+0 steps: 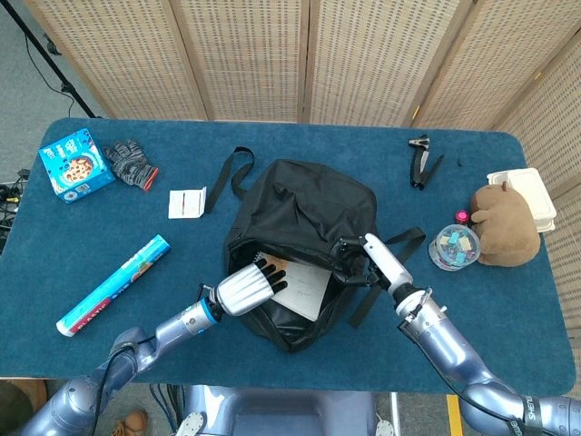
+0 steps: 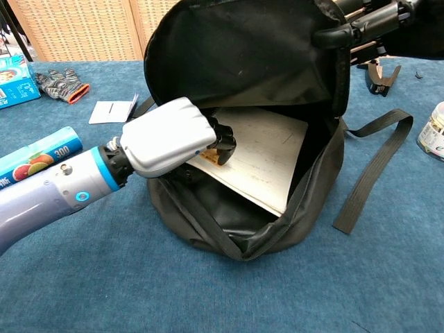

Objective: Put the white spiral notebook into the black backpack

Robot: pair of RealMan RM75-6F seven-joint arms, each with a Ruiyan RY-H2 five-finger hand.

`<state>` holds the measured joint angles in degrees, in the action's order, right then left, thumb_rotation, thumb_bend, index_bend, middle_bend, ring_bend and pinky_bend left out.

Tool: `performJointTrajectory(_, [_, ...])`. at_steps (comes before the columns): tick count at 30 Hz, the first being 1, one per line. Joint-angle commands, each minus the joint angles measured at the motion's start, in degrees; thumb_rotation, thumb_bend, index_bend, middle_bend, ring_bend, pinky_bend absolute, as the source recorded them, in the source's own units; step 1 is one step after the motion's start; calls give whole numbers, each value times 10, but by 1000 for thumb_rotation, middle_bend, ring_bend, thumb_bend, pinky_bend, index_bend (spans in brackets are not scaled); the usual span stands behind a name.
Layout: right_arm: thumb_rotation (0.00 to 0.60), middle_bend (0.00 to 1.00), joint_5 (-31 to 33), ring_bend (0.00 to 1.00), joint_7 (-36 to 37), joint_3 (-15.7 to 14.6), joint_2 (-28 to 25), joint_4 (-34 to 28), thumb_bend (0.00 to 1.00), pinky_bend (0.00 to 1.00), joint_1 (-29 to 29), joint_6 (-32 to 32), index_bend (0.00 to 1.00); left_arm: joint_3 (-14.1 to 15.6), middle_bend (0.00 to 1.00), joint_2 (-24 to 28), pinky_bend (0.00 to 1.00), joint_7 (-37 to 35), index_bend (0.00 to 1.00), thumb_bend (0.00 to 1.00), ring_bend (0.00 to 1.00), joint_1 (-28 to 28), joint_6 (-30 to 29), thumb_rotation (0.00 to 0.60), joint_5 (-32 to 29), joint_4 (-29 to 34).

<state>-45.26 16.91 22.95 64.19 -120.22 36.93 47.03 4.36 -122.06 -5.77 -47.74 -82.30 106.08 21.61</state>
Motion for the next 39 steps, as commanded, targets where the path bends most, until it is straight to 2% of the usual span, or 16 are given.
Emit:
performJointTrajectory(1, [600, 560, -4, 398, 4, -2, -3, -3, 503, 404, -1, -1, 611, -12, 536, -11, 690, 15, 747, 424, 564, -9, 23, 600, -19, 4])
performJointTrajectory(10, [600, 560, -14, 398, 14, -11, -9, 0, 504, 403, -5, 2, 610, -41, 535, -34, 690, 52, 744, 422, 541, -23, 79, 600, -65, 3])
performJointTrajectory(13, [600, 560, -15, 398, 19, -12, -10, 3, 504, 403, -7, 2, 611, -43, 499, -36, 688, 56, 701, 406, 482, -23, 91, 600, -73, 6])
performJointTrajectory(18, [600, 560, -16, 398, 28, -12, -9, 13, 504, 402, -7, 3, 610, -33, 263, -12, 597, 45, 439, 340, 255, -21, 105, 600, -74, 39])
performJointTrajectory(20, [600, 561, -17, 398, 28, -12, -9, 16, 504, 402, -6, 4, 611, -32, 189, -1, 572, 45, 352, 299, 203, -20, 106, 600, -76, 56])
performJointTrajectory(22, [600, 561, -17, 398, 26, -13, -8, 21, 503, 402, -4, 5, 610, -28, 124, 17, 559, 42, 255, 237, 170, -17, 109, 600, -77, 84])
performJointTrajectory(24, [600, 561, -14, 398, 24, -14, -5, 28, 503, 401, -1, 7, 611, -20, 60, 41, 545, 36, 150, 127, 135, -14, 104, 600, -72, 117])
performJointTrajectory(27, [600, 561, -5, 398, 24, -14, 0, 38, 503, 399, 3, 8, 611, -6, 19, 73, 541, 36, 55, 15, 118, -11, 86, 600, -56, 154])
performJointTrajectory(29, [600, 561, 1, 397, 26, -12, 3, 46, 503, 395, 5, 8, 611, 7, 15, 92, 541, 21, 42, 0, 116, -7, 71, 600, -44, 177])
performJointTrajectory(34, [600, 561, 12, 397, 24, -11, 13, 70, 504, 385, 13, 10, 611, 31, 15, 140, 541, -11, 85, 0, 129, -1, 44, 600, -19, 234])
performJointTrajectory(37, [600, 561, 34, 397, 19, -12, 28, 103, 504, 381, 22, 12, 611, 45, 35, 181, 541, -46, 142, 0, 146, 12, -27, 600, 11, 279])
performJointTrajectory(39, [600, 561, 44, 397, 16, -14, 33, 113, 503, 378, 25, 11, 611, 44, 69, 202, 541, -67, 180, 0, 162, 18, -68, 600, 23, 300])
